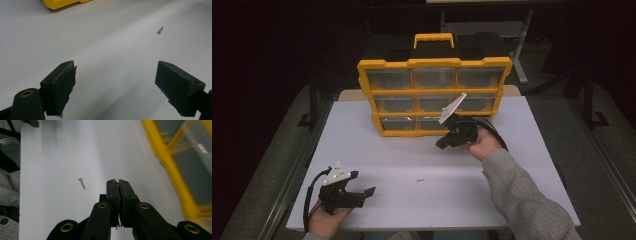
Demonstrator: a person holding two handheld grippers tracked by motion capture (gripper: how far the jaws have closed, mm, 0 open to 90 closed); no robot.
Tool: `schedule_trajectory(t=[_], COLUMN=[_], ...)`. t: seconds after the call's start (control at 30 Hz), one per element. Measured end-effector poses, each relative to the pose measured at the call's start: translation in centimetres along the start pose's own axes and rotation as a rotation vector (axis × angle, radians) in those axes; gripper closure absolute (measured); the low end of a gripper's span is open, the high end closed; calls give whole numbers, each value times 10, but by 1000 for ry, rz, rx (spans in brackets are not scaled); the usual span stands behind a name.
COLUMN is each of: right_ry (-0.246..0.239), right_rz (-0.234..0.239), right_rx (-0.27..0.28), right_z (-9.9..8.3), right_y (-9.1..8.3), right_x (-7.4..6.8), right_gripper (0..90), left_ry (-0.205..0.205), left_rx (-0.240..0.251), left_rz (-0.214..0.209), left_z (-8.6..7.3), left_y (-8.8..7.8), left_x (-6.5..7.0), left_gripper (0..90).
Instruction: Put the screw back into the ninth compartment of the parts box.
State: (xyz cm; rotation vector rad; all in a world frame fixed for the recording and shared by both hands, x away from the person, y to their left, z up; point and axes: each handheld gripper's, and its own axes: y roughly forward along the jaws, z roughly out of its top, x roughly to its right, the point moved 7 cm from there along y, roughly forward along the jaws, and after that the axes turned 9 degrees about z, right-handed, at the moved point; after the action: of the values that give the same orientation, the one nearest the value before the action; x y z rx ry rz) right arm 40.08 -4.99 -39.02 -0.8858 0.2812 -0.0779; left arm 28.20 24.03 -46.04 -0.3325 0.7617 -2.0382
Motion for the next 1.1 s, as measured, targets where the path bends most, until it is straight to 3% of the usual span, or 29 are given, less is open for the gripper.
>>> schedule_trajectory(t=[0.2,0.4,0.6,0.77,0.93,1.1], right_ry=[48,114,175,196,178,164], right_rz=[-69,-113,-145,-156,-164,-143], right_rx=[20,43,7,4,6,32], right_z=[-7,-19,-32,-37,-37,-30], right_y=[-35,-55,-53,-49,-49,-52], right_x=[20,41,53,60,59,49], right_gripper=[862,862,861,826,808,791], left_ry=[4,8,10,3,-1,0], left_rx=[2,-4,-6,0,0,2], left_rz=[0,-1,-1,1,0,0], left_z=[0,0,0,0,0,0], left_y=[0,0,0,0,0,1], left_x=[0,0,0,-1,0,0], left_gripper=[160,160,160,160,160,160])
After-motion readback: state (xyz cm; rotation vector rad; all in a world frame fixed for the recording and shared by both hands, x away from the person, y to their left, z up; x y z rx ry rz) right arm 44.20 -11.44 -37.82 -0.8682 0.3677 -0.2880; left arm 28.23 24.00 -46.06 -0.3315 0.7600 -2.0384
